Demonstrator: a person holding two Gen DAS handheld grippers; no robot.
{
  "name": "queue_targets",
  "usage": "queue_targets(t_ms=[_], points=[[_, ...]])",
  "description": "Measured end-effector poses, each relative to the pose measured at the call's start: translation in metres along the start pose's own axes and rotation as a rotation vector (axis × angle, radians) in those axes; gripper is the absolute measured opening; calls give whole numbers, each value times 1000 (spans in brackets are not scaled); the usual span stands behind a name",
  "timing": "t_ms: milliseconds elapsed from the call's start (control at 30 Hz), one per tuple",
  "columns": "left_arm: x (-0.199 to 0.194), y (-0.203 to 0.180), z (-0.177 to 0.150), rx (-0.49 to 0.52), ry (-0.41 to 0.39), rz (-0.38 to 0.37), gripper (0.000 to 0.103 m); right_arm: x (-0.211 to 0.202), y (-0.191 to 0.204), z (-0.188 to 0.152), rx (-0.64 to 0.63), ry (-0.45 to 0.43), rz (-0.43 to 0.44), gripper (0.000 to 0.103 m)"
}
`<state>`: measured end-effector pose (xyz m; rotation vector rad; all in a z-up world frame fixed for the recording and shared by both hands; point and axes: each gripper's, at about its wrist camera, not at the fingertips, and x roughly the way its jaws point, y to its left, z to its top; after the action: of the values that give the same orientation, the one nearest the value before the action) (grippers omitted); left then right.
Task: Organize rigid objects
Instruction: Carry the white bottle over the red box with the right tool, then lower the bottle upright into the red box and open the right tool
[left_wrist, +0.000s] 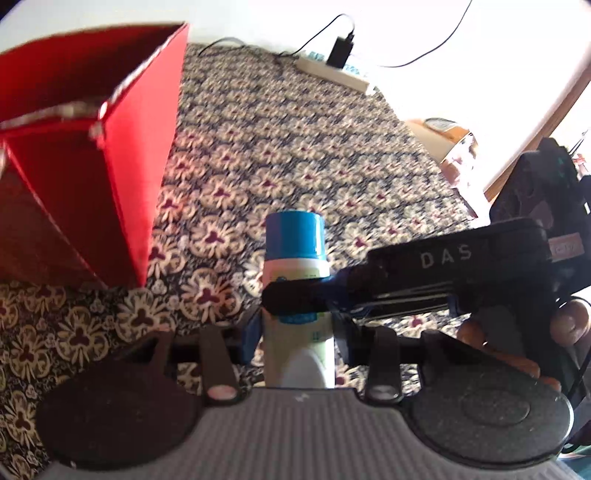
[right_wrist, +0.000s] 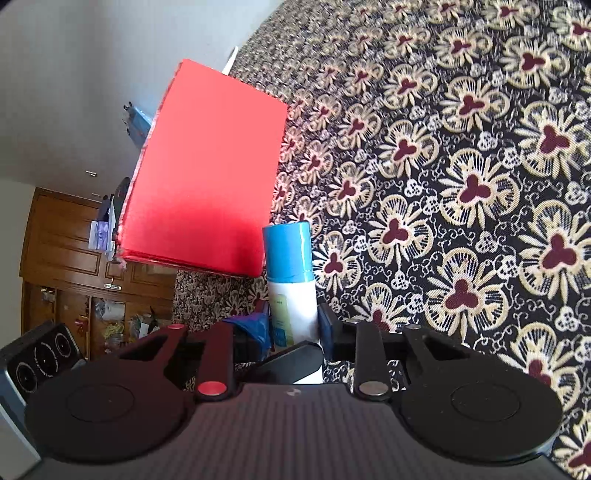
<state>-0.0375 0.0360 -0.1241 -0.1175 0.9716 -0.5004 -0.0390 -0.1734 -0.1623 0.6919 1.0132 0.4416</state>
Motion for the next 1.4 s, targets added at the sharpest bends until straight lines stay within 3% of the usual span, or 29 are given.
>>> queue_targets(t_ms=[233,433,700,800,1000,1233,1400], points=[[-40,-4,25,80,-124,-45,39,-30,40,8,-54,-116,18,9],[-88,13,59,172,-264,-99,39,-46,106,23,-170,-243,17,8],[-143,82,102,239,-366,-97,39,1,200,53,-341,-339,-27,8],[-142,115,116,217,-341,-97,39,34,221,64,-395,-340,-80,9],[-109,166,116,176,-239,-62,39,99,230,80,-419,-237,-212,9],[-71,197,102,158,-109,-14,39,157,224,86,-413,-104,-353,9],[-58,210,98,123,-53,-24,41,176,222,83,-410,-48,-413,9]])
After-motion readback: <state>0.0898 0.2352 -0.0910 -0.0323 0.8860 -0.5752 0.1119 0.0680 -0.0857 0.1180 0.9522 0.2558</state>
